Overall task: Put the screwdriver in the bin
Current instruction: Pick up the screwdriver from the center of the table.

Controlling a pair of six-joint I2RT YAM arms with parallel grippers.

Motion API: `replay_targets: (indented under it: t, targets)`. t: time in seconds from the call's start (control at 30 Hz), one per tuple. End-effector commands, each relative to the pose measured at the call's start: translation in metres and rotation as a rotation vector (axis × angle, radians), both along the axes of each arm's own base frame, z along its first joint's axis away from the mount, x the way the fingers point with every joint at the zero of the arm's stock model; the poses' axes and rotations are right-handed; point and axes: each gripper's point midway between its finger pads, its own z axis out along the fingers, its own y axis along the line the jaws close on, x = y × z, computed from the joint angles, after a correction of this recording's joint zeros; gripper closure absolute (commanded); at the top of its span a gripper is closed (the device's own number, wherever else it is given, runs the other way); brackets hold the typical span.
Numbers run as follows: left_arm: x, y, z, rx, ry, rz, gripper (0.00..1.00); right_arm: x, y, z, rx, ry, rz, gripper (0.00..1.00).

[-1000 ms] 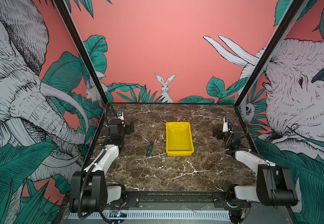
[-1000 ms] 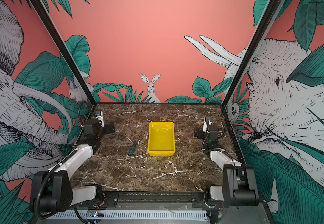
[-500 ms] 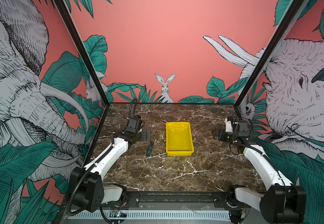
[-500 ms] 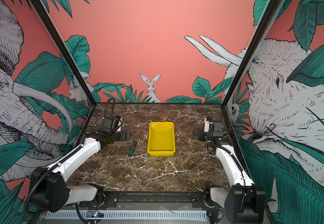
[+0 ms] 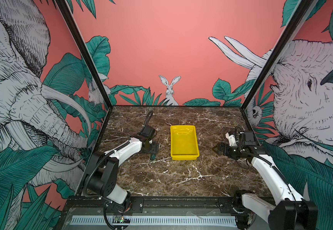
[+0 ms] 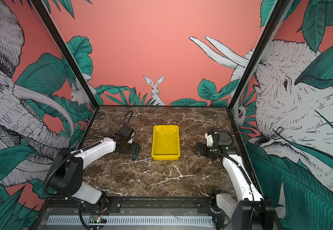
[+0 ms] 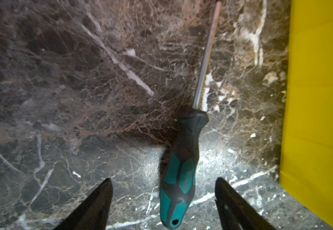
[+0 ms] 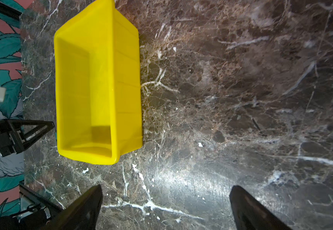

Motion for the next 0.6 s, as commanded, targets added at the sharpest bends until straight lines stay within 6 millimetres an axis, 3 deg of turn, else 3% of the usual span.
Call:
replay_targets:
  t: [0.0,0.2,0.57]
  targets:
    - [-0.008,-0.005,-0.007,-0.007,0.032,-0.002,0.23,-0.009,0.001,0.002,0.018,-0.003,-0.001,0.01]
    - [-0.006,-0.015,-0.015,0.015,0.038,-0.027,0.3,-0.014,0.003,0.001,0.027,-0.007,0.005,0.01]
    - [-0.006,-0.019,-0.026,0.09,0.046,-0.04,0.53,-0.016,0.004,0.002,0.027,-0.015,0.013,0.01]
